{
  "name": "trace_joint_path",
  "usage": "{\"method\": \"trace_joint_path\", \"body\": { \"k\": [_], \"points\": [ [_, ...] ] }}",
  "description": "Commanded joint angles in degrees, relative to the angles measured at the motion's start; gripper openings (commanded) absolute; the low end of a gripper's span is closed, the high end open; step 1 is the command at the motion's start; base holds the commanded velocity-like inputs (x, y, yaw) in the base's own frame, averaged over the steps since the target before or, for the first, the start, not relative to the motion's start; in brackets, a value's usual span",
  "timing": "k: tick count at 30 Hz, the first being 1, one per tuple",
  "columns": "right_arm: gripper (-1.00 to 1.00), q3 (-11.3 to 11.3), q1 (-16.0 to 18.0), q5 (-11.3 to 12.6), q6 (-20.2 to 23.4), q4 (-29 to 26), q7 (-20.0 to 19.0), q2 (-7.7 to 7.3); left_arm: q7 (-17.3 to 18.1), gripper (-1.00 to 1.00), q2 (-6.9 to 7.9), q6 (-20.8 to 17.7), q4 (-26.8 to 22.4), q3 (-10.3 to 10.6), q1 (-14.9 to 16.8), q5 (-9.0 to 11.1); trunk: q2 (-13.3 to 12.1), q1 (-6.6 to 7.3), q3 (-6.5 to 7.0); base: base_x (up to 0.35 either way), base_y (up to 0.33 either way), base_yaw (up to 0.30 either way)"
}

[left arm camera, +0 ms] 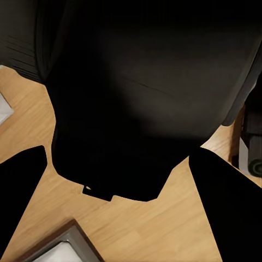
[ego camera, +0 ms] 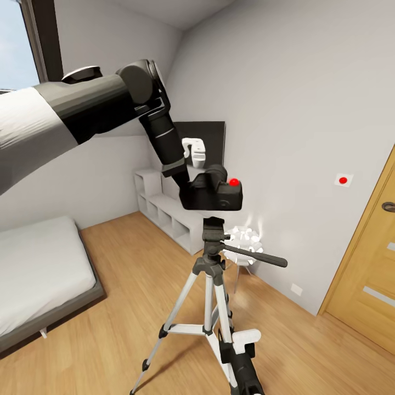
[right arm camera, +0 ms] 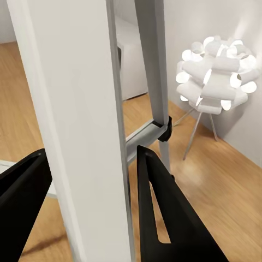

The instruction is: Attach the digital camera to the camera tripod in the bedroom.

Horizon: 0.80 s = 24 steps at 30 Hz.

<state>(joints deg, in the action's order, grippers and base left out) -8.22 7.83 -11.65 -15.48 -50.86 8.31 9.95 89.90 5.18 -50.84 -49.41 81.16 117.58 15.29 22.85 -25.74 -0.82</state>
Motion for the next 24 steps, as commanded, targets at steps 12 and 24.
{"method": "trace_joint_path", "body": {
  "k": [12, 24],
  "points": [
    [-1.0, -0.2, 0.0, -1.5, 0.1, 4.8, -0.5, 0.05, 0.1, -1.0, -0.28, -0.7, 0.0, 0.5, 0.1, 0.1, 0.1, -0.04, -0.1, 0.0, 0.0, 0.0],
    [-1.0, -0.2, 0.0, -1.5, 0.1, 4.8, -0.5, 0.05, 0.1, -1.0, -0.34, -0.7, -0.1, 2.9, 0.0, 0.1, 0.1, -0.04, -0.1, 0.0, 0.0, 0.0]
  ]
}}
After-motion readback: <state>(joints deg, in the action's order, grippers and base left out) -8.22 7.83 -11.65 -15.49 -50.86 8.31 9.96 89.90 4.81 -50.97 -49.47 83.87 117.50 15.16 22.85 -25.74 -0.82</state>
